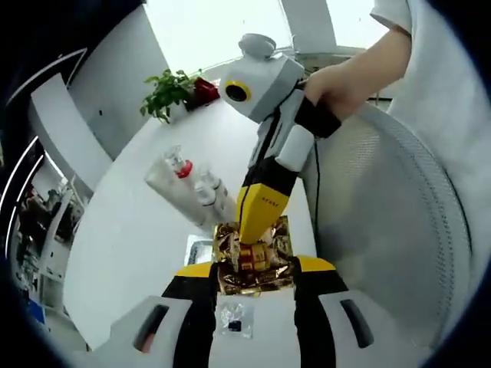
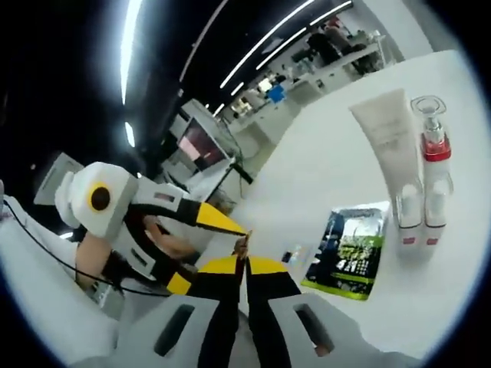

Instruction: Arrange the skincare products in the storage area until every visible bottle or jar stands upright without overlapping.

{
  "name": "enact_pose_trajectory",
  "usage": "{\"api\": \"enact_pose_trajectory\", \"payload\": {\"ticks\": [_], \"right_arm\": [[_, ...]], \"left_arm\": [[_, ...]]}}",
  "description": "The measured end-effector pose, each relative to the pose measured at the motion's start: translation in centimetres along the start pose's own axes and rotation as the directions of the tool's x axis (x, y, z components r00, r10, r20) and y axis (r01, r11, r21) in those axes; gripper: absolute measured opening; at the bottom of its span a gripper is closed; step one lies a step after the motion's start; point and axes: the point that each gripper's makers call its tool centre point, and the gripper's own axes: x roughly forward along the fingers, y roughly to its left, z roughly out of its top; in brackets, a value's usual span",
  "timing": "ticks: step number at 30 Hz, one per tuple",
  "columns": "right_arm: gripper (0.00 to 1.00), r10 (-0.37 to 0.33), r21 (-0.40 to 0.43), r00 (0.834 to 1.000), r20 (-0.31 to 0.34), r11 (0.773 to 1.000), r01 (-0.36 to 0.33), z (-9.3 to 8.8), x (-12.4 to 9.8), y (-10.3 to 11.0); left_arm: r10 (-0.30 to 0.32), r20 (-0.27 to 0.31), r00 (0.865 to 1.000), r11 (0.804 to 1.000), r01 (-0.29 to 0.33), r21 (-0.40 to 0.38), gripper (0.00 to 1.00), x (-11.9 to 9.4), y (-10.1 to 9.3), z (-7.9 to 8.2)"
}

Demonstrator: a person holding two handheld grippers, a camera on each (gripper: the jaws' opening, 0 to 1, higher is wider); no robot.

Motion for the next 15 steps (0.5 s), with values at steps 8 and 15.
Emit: {"api": "enact_pose_trajectory", "payload": {"ticks": [8, 15], "right_arm": [[0.01, -0.010, 0.046, 0.999, 0.040, 0.999, 0.008, 0.5, -0.4, -0.6], [0.01, -0.002, 0.116, 0.996, 0.091, 0.993, -0.009, 1.3, -0.6, -0.5]], "left_arm": [[0.030, 0.100, 0.995, 0.987, -0.013, -0.162, 0.45, 0.0, 0.9, 0.2], [0.125, 0.201, 0.972, 0.882, -0.016, -0.471, 0.54, -1.0, 2.1, -1.7]]}}
